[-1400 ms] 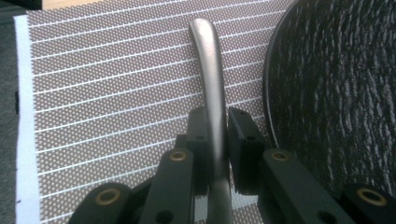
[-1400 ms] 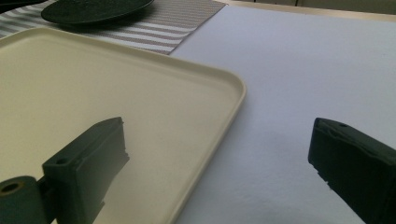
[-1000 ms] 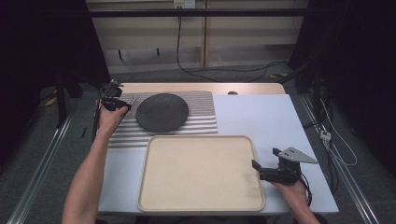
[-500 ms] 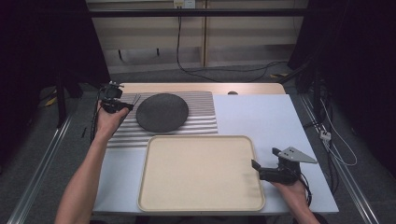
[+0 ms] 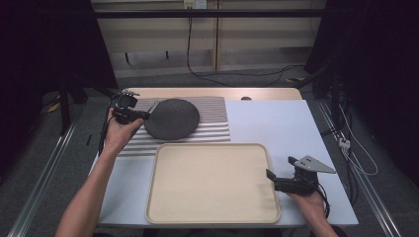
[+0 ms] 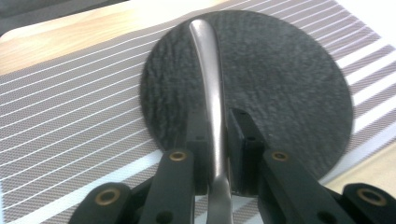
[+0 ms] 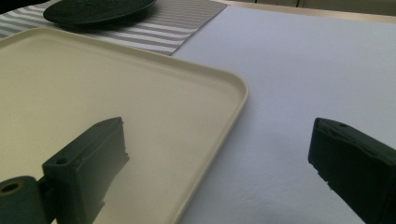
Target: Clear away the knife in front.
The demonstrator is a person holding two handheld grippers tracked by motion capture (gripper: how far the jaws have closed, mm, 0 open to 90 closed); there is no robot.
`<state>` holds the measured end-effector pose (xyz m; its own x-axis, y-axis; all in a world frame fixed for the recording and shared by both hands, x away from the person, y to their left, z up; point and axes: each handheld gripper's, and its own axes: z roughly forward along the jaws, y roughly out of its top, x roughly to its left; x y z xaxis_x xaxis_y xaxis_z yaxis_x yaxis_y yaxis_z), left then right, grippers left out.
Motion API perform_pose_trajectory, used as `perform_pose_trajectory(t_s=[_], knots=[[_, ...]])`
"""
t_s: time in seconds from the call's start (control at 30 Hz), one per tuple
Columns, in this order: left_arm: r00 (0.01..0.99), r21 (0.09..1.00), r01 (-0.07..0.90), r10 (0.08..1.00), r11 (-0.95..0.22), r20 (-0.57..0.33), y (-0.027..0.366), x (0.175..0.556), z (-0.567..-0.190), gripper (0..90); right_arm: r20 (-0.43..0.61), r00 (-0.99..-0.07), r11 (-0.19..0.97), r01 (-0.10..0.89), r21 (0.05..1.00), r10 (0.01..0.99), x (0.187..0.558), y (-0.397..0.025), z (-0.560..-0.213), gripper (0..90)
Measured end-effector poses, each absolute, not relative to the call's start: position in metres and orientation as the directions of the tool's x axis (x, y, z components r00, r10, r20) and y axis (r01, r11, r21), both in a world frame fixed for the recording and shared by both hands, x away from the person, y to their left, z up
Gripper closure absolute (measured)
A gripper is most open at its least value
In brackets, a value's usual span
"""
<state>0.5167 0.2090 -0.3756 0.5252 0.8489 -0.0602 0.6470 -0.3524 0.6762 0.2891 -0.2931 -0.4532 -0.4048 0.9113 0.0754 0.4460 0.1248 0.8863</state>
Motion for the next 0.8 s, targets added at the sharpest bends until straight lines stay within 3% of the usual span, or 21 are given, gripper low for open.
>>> perform_pose_trajectory(t_s=[0.8], knots=[[0.607,0.703,0.598,0.79,-0.384,-0.084,0.174,0.469,-0.368,80.0,0.073,-0.411,0.13,0.444,0.886,0.909,0.289,-0.292,-0.453,4.3]])
